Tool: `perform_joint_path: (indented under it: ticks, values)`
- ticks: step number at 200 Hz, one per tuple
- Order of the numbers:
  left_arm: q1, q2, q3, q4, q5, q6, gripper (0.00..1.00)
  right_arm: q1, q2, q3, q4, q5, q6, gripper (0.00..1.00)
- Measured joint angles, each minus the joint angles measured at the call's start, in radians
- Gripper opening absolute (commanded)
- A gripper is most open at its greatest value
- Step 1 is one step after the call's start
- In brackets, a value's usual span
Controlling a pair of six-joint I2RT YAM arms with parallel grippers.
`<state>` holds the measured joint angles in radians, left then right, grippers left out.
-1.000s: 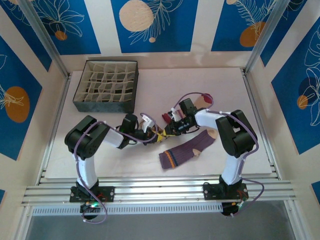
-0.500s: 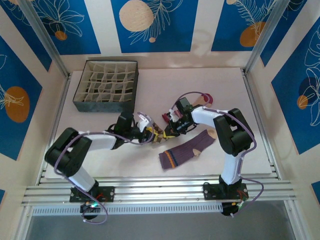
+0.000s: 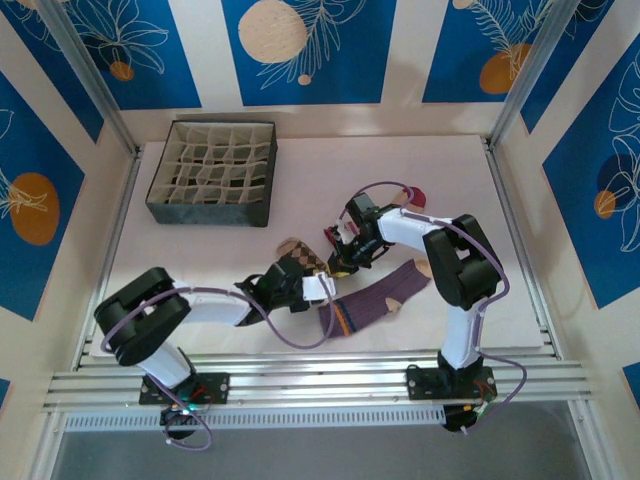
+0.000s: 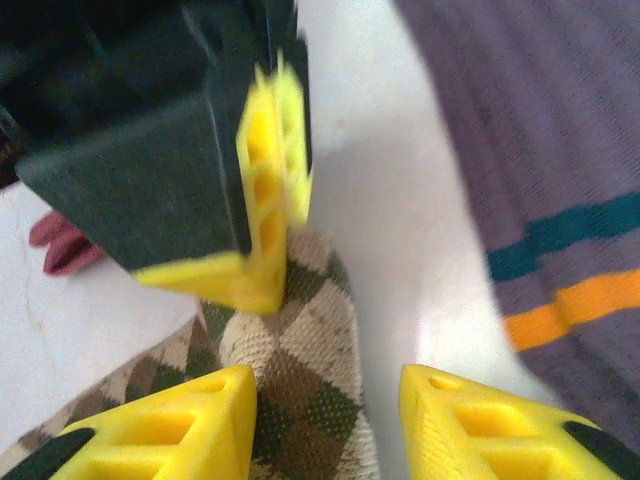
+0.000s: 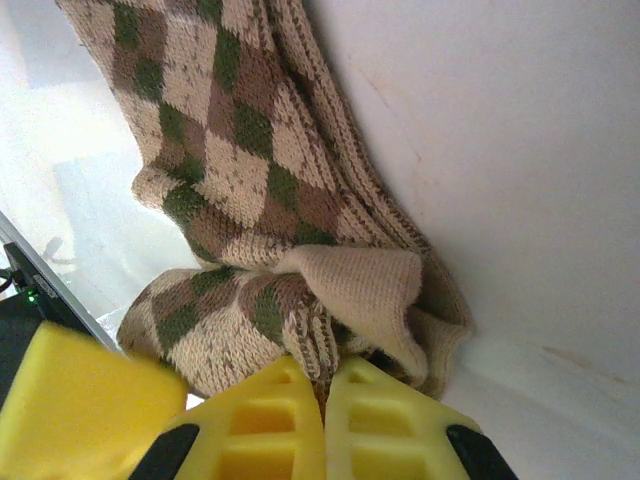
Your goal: Roll the socks
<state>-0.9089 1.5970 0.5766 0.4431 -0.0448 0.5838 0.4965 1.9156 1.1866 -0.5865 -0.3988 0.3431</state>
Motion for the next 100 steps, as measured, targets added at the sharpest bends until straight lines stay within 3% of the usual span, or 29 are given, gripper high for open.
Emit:
perform_joint_path:
  ticks: [25, 35, 49, 78, 100]
  values:
    - [-0.009, 0.051, 0.008, 0.051, -0.065, 0.010, 0.37, -0.001, 0.000, 0.001, -0.006, 0.000, 0.000, 0.00]
    - [-0.013, 0.065, 0.013, 0.065, -0.080, 0.010, 0.27, -0.004, 0.000, 0.001, -0.009, 0.003, 0.000, 0.00]
    - [-0.019, 0.074, 0.020, 0.072, -0.088, 0.013, 0.00, -0.011, 0.000, 0.001, -0.013, 0.005, 0.000, 0.00]
    - [-0.023, 0.082, 0.061, 0.031, -0.071, 0.011, 0.00, -0.028, -0.010, -0.009, -0.023, 0.016, 0.000, 0.01]
    - [-0.023, 0.092, 0.093, -0.004, -0.031, -0.028, 0.00, -0.036, -0.063, -0.064, -0.007, 0.037, 0.009, 0.11]
